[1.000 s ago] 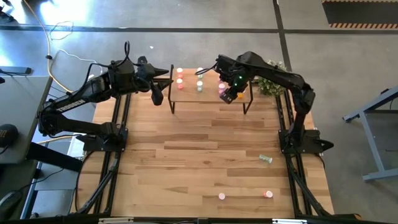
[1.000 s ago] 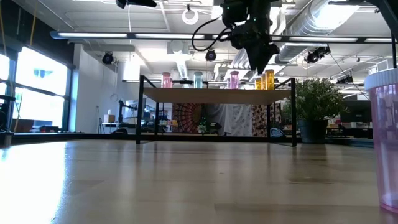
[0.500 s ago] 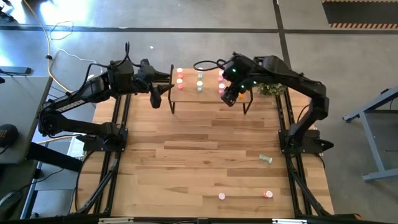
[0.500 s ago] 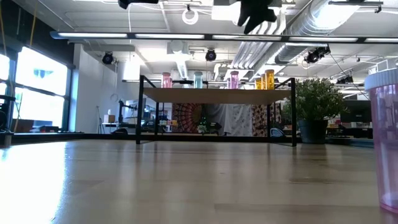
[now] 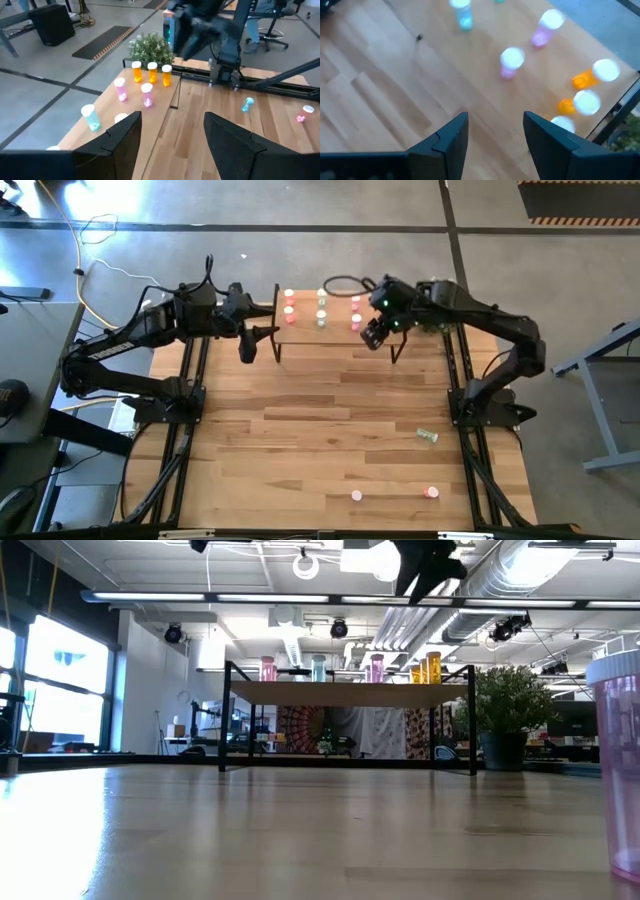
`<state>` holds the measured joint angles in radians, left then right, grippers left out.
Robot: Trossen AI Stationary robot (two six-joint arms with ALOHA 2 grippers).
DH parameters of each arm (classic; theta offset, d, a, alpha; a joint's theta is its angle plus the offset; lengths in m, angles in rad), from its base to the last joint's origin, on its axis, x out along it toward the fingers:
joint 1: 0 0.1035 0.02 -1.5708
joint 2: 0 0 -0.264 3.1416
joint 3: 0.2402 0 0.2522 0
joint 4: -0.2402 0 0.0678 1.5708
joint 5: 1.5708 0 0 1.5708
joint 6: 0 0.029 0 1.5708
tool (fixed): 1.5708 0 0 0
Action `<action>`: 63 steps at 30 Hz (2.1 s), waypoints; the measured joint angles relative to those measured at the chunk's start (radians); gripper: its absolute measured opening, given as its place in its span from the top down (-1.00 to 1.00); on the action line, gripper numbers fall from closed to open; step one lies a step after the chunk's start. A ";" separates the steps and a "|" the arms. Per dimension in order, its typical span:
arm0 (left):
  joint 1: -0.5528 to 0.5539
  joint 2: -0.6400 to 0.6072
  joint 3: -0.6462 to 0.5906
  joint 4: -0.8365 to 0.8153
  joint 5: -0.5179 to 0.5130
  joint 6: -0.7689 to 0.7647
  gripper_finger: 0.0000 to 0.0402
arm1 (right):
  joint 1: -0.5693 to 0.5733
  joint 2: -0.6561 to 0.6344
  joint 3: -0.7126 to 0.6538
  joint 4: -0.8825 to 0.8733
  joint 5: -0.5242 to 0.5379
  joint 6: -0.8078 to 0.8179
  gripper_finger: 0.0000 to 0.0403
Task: Pick and place medicine bottles onto shelf by color
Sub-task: Adjust the yellow pill bottles on the shelf
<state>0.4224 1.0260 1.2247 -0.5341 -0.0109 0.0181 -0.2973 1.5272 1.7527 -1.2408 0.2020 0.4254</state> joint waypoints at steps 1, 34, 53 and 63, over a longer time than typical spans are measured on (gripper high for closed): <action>-0.002 0.000 0.000 0.005 0.000 -0.001 -0.02 | -0.024 0.003 0.001 0.003 -0.008 -0.012 0.10; 0.109 0.076 0.000 0.068 -0.116 -0.034 -0.02 | -0.429 0.188 0.047 0.078 -0.372 -0.348 0.10; 0.114 0.076 0.000 0.069 -0.115 -0.034 -0.02 | -0.428 0.231 0.046 0.050 -0.372 -0.351 0.10; 0.114 0.076 0.000 0.069 -0.115 -0.033 -0.02 | -0.428 0.248 0.045 0.046 -0.336 -0.347 0.10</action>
<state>0.5365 1.1019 1.2247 -0.4656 -0.1261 -0.0151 -0.7258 1.7748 1.7981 -1.1945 -0.1345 0.0785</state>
